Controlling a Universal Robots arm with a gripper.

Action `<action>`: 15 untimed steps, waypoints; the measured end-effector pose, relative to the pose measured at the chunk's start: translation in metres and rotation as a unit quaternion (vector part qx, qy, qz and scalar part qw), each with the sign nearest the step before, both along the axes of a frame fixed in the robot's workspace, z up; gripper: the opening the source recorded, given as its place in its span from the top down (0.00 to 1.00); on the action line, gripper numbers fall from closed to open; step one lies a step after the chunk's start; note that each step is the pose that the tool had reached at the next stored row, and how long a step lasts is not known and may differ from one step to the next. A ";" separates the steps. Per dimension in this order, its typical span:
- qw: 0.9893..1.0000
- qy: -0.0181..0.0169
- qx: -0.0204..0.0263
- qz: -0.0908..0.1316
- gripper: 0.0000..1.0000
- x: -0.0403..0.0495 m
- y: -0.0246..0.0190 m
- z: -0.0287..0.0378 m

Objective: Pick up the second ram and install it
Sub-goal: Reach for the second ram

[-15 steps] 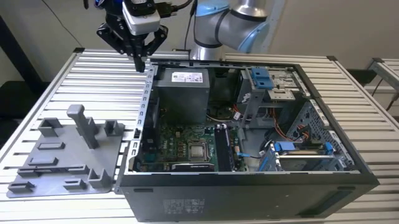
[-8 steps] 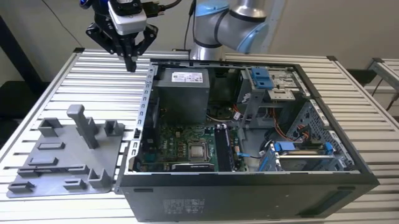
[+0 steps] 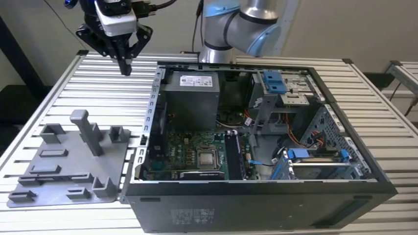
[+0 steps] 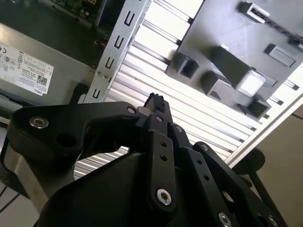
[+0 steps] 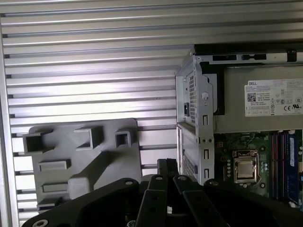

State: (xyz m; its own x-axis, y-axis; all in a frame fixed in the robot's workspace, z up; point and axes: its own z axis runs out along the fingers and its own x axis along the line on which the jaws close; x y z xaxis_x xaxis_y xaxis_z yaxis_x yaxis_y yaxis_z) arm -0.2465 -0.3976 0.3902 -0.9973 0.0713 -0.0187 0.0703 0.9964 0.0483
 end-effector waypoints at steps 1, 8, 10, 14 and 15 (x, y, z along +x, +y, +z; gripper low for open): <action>1.000 0.000 0.000 0.000 0.89 -0.0030 0.0000 0.0000; 1.000 0.000 0.000 0.000 0.89 -0.0242 0.0001 -0.0001; 1.000 0.000 0.000 0.000 0.89 -0.0304 0.0001 -0.0002; 1.000 0.000 0.000 0.000 0.89 -0.0424 0.0001 -0.0002; 1.000 0.000 0.000 0.000 0.89 -0.0451 0.0001 -0.0002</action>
